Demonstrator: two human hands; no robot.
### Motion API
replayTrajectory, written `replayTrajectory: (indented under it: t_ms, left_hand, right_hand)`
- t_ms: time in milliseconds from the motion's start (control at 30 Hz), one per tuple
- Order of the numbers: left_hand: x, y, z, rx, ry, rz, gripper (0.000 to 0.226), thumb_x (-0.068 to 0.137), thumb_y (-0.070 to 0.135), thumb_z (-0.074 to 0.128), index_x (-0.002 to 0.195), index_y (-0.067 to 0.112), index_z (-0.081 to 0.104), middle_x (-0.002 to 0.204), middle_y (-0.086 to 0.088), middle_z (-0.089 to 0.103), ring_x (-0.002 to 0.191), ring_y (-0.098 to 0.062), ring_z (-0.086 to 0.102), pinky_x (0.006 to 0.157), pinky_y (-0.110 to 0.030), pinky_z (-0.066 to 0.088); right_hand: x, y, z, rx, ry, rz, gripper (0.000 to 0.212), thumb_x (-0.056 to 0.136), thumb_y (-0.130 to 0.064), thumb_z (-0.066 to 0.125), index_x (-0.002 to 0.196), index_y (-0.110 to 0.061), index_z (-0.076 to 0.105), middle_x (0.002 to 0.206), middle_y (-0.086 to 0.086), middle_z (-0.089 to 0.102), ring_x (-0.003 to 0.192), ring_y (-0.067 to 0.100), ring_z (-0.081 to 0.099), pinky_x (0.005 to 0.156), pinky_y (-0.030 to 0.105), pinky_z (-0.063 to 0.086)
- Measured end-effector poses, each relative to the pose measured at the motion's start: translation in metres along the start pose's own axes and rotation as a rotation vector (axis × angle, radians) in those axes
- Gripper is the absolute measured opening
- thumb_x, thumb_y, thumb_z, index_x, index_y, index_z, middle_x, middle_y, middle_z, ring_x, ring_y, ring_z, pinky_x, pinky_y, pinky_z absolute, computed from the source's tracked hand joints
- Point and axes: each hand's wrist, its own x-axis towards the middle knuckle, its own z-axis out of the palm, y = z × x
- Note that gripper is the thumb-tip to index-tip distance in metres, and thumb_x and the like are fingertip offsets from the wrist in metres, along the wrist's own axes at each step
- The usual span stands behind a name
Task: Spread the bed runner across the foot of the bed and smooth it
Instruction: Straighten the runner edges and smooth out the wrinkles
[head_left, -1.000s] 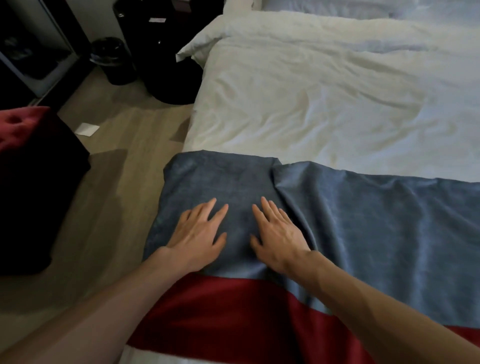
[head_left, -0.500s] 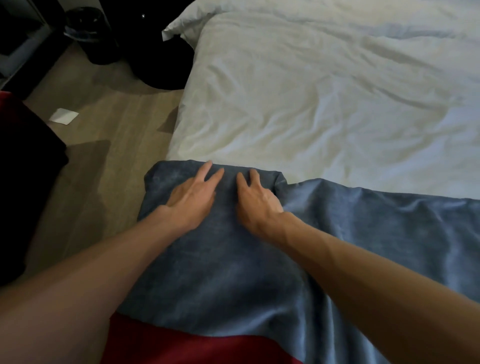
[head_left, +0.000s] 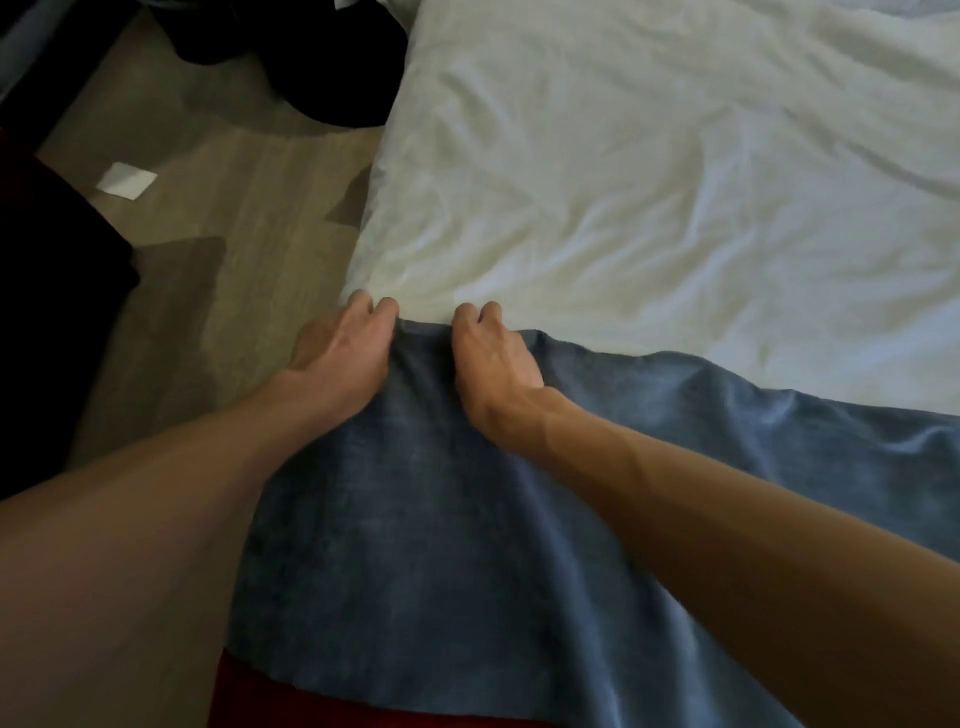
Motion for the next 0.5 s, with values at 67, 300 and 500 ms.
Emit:
replayTrajectory:
  t_ms: [67,300,500]
  left_hand:
    - [-0.003,-0.017,0.002,-0.035,0.004,-0.03,0.013,0.088,0.004,0.044,0.1,0.009,0.044,0.099,-0.015,0.044,0.085,-0.035,0.051,0.078,-0.053,0.046]
    - [-0.017,-0.009,0.013,0.026,0.126,-0.117,0.02,0.087,0.009,0.047,0.107,0.005,0.048,0.106,-0.018,0.045,0.082,-0.037,0.049,0.069,-0.044,0.04]
    - [-0.042,0.004,0.012,-0.03,0.175,-0.07,0.054,0.088,0.021,0.049,0.138,0.006,0.033,0.138,-0.022,0.032,0.11,-0.043,0.045,0.092,-0.052,0.039]
  right_hand:
    - [0.008,-0.013,0.009,0.019,0.0,-0.036,0.039,0.077,0.012,0.058,0.107,-0.006,0.041,0.106,0.013,0.04,0.072,0.03,0.052,0.059,0.033,0.037]
    - [0.003,-0.006,0.029,0.027,0.031,-0.082,0.036,0.08,0.006,0.054,0.11,-0.007,0.039,0.111,0.014,0.037,0.051,0.023,0.037,0.043,0.03,0.024]
    - [-0.032,0.006,0.033,0.064,0.069,-0.25,0.061,0.091,-0.01,0.046,0.147,-0.011,0.022,0.154,0.019,0.011,0.117,0.038,0.047,0.094,0.042,0.047]
